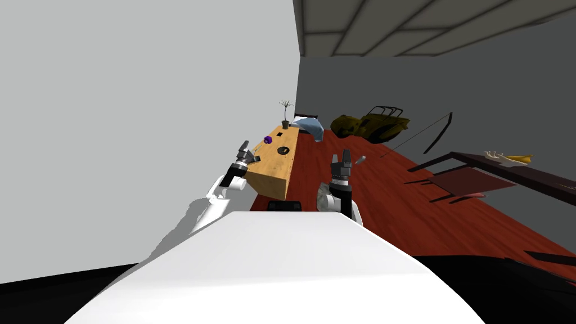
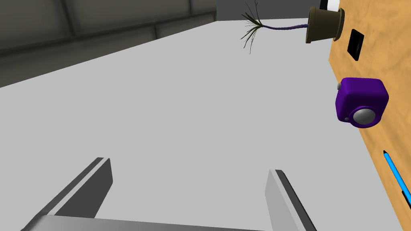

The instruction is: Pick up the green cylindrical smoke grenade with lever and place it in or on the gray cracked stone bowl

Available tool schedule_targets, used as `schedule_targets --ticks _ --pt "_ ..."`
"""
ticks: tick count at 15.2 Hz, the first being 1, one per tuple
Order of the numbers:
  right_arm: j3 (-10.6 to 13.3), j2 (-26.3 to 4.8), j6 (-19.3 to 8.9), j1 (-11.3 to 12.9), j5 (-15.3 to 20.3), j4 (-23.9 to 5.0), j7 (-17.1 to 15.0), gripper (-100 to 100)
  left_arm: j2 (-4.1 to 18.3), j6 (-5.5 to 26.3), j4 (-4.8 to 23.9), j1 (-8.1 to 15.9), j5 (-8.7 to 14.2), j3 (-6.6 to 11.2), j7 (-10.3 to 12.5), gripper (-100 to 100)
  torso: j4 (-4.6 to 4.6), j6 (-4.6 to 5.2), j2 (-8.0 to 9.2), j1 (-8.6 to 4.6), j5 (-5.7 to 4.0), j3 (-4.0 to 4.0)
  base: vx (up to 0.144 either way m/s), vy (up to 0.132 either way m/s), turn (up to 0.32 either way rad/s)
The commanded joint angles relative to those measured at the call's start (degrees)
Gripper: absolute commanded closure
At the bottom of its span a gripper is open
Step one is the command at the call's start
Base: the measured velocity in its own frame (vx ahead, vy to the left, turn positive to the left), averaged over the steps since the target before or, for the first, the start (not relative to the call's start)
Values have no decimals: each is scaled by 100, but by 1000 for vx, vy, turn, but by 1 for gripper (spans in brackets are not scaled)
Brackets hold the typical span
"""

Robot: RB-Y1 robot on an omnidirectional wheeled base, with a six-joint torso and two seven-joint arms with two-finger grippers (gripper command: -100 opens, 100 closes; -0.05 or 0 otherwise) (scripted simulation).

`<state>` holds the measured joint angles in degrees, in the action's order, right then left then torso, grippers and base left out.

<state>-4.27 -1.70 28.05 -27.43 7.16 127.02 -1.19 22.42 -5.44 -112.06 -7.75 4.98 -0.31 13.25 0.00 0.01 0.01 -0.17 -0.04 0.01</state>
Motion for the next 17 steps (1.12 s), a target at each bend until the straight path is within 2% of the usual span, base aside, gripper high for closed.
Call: schedule_targets --ticks 1,2,3,5,6,8,9,11,12,14,15,17 --pt "0 0 0 0 0 0 0 0 86 286 139 141 52 14 38 -100 0 0 0 0 0 0 -12 -48 -20" --pt "0 0 0 0 0 0 0 0 86 294 139 141 52 14 38 -100 0 0 0 -1 0 0 -9 -35 -7" --pt "0 0 0 0 0 0 0 0 220 493 366 351 134 37 92 -100 0 -1 1 1 0 1 -7 -46 -18" --pt "0 0 0 0 0 0 0 0 220 600 366 351 134 37 92 -100 0 0 -1 -2 0 0 -5 -45 -13" --pt "0 0 0 0 0 0 0 0 349 794 598 565 217 60 147 -100 0 -1 -1 -1 0 0 -10 -55 -18" --pt "0 0 0 0 0 0 0 0 349 913 598 565 217 60 147 -100 0 0 0 -6 -1 0 -7 -53 -13" --pt "0 0 0 0 0 0 0 0 475 1100 827 781 302 83 203 -100 0 -1 0 -4 -1 0 -7 -52 -18" --pt "0 0 0 0 0 0 0 0 475 1231 834 781 302 83 203 -100 0 -1 -1 -5 -1 0 -4 -45 -14" --pt "0 0 0 0 0 0 0 0 596 1447 1013 987 388 105 260 -100 0 -1 -1 -1 0 0 -2 -43 -18" --pt "0 0 0 0 0 0 0 0 596 1553 1074 999 388 105 260 -100 -1 -1 -2 -1 0 -1 -7 -41 -13" --pt "0 0 0 0 0 0 0 0 713 1722 1317 1219 474 128 317 -100 -1 -1 -1 1 0 -1 -9 -53 -18" --pt "0 0 0 0 0 0 0 0 713 1877 1317 1219 474 128 317 -100 0 0 -1 -5 -1 -1 -7 -49 -16"
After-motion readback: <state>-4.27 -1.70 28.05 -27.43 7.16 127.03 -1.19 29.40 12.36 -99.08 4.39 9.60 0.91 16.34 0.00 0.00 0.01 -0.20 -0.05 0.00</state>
